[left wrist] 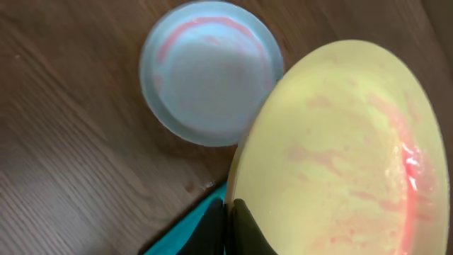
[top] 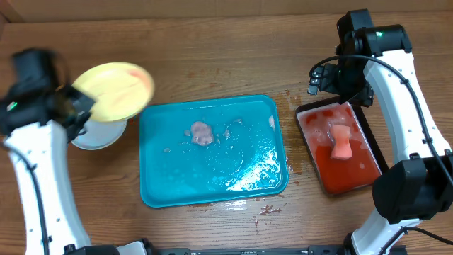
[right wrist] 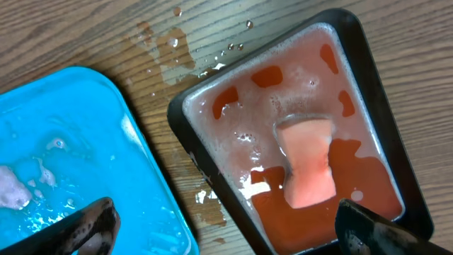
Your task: Clean dirty plates on tray and stack at the side
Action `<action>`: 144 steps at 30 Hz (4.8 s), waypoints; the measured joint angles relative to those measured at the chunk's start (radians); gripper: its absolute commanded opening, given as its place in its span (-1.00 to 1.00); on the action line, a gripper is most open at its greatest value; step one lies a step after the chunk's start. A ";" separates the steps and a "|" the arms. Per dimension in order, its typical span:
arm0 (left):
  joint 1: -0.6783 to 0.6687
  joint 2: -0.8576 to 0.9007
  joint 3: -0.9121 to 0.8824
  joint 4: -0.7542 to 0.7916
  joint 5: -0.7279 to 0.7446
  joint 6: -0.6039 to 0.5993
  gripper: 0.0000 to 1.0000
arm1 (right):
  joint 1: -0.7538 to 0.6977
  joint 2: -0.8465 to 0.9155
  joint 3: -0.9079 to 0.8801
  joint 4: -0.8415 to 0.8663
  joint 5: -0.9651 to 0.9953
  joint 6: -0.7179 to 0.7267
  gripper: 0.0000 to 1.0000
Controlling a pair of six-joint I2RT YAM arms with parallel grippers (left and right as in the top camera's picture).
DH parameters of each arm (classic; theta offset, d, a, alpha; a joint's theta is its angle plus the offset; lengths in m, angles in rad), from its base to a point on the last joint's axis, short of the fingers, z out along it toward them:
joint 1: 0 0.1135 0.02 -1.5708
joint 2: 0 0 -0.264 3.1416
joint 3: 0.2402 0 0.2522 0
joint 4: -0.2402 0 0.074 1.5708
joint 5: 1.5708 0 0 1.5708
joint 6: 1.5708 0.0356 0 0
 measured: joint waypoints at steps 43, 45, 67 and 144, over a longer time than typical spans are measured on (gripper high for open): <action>0.064 0.251 -0.310 0.437 0.036 0.199 0.69 | 0.000 0.000 0.000 -0.027 0.000 0.000 1.00; 0.036 0.251 -0.262 0.389 0.031 0.219 0.71 | 0.000 0.000 0.000 -0.022 0.000 0.000 1.00; -0.558 0.072 0.000 0.099 -0.174 0.362 0.99 | 0.005 -0.349 0.042 0.023 0.153 -0.052 1.00; -0.570 -0.696 0.024 -0.050 0.040 0.811 1.00 | 0.006 -0.850 0.062 -0.167 0.186 -0.122 1.00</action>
